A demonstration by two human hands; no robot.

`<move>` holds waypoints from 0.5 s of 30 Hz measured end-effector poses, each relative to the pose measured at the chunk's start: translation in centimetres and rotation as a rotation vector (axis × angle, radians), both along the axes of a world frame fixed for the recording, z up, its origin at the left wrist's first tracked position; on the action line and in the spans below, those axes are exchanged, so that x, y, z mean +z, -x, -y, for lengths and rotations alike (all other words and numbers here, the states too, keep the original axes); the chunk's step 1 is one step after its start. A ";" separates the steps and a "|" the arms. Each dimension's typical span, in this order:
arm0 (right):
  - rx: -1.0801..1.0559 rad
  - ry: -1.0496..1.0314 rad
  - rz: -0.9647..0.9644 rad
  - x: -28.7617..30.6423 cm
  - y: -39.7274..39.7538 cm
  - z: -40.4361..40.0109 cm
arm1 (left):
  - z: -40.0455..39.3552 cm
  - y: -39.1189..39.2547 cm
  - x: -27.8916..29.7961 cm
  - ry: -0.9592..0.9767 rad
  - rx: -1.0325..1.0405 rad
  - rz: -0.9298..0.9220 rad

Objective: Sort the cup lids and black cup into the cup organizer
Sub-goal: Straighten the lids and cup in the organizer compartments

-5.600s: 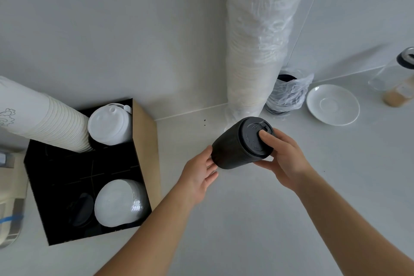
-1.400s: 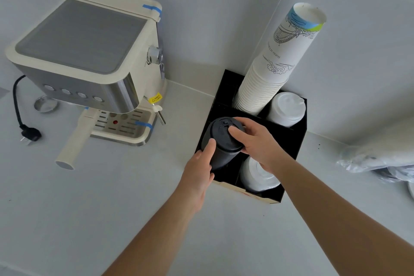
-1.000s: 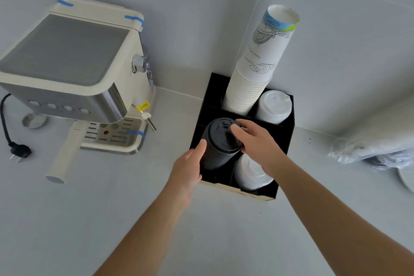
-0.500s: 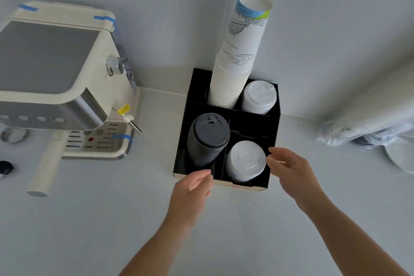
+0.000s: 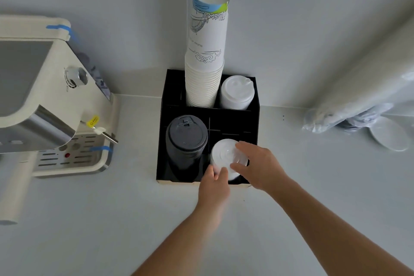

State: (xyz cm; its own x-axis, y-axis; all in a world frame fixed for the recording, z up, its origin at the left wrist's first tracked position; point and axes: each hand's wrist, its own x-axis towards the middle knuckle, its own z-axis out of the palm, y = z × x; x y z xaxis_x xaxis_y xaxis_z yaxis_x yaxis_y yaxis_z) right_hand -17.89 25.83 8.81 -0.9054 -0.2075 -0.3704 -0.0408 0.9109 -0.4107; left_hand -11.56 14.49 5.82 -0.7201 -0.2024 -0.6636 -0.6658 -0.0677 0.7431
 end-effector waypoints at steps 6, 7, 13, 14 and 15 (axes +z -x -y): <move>0.036 -0.074 -0.030 -0.6 0.2 0.0 | -0.6 1.2 -0.3 0.101 -0.048 0.046; 0.035 -0.072 -0.039 -0.7 0.2 -0.2 | -0.7 1.4 -0.4 0.103 -0.057 0.042; -0.025 0.008 -0.082 -2.2 -0.2 -2.0 | -1.3 2.8 -2.1 0.141 -0.086 0.041; -0.036 0.030 -0.092 -2.4 -0.3 -2.3 | -1.4 3.0 -2.4 0.145 -0.086 0.035; -0.047 0.055 -0.105 -2.5 -0.3 -2.6 | -1.6 3.3 -2.7 0.145 -0.084 0.029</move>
State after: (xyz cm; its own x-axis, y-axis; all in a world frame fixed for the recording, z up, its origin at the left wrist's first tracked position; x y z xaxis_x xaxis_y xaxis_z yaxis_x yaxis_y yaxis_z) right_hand -17.56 28.40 6.28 -0.9478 -0.1815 -0.2622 -0.0440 0.8888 -0.4561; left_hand -14.86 16.05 3.09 -0.7198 -0.2374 -0.6523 -0.6856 0.0962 0.7216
